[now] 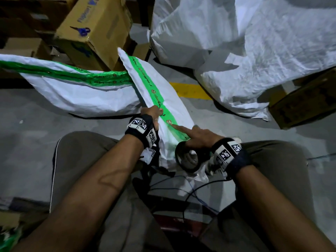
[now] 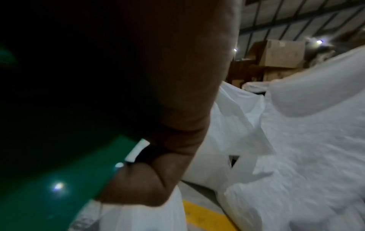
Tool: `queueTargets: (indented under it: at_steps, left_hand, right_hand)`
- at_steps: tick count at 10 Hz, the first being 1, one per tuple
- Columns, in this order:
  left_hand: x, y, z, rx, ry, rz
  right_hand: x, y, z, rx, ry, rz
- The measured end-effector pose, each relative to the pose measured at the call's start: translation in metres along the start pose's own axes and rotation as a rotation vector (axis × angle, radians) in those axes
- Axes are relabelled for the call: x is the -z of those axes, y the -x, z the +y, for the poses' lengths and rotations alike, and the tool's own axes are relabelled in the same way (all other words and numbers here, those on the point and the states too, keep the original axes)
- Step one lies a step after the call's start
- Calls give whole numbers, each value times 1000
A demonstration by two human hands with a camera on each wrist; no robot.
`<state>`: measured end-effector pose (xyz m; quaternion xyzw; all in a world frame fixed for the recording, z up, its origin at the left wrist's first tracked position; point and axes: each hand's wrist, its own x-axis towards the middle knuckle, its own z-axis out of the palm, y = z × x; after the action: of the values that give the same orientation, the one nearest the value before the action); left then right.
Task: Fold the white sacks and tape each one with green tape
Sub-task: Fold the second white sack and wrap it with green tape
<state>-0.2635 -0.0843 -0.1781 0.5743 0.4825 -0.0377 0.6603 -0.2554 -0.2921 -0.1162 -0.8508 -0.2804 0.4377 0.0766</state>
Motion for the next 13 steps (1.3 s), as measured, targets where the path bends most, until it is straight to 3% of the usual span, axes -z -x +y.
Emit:
queueTargets:
  at_steps: [1,2,4,6,7,9,11,13]
  left_hand:
    - [-5,12,2,66,130,-63]
    - [-7,28,0,56,175,-218]
    - [2,15,-35,114,206,-235]
    - [3,13,-66,190,79,-305]
    - [2,11,-65,213,34,-280]
    - [8,23,-57,196,254,-212]
    - [16,32,-52,129,454,-110]
    - [8,57,-47,48,392,-158]
  right_hand:
    - [-11,-15,0,20,-118,-29]
    - [-14,-26,-2,136,-273,-89]
    - [-10,-16,-1,80,-675,-99]
    - [-15,-28,-6,132,-578,-146]
    - [-13,-20,-10,82,-552,-151]
    - [-2,-19,0,-33,-266,-126]
    - [-3,-6,-17,-7,-204,-88]
    - [-5,0,-29,-2,-100,-100]
